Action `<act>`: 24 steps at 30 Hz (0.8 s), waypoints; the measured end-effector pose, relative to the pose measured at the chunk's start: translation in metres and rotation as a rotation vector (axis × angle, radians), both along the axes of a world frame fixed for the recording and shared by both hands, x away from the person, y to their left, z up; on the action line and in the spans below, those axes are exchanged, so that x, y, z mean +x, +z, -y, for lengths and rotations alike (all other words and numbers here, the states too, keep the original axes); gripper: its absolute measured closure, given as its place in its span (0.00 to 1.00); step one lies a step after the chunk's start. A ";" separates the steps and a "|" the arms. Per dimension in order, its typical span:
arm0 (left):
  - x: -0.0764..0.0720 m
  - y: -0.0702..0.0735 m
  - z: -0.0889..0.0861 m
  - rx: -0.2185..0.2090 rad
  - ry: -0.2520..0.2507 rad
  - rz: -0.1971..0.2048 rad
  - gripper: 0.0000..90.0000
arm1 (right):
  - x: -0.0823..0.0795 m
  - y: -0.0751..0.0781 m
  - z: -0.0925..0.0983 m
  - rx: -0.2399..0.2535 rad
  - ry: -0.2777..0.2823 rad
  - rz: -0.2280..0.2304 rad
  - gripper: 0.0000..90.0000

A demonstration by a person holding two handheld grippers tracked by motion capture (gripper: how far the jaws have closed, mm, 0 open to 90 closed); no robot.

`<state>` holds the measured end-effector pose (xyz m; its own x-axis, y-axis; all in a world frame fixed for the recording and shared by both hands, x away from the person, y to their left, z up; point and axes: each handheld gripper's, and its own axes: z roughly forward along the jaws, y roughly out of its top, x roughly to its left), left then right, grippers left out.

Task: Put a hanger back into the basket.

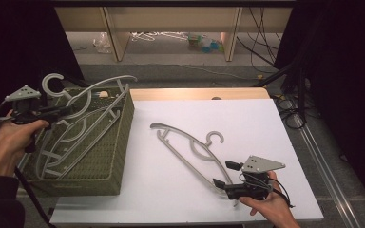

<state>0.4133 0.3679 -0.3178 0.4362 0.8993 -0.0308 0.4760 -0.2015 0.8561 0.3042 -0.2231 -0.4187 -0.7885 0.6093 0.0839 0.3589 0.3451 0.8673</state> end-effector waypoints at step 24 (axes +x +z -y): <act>0.015 -0.026 -0.032 0.065 0.035 -0.040 0.89 | 0.000 0.000 0.000 0.001 0.004 -0.002 0.29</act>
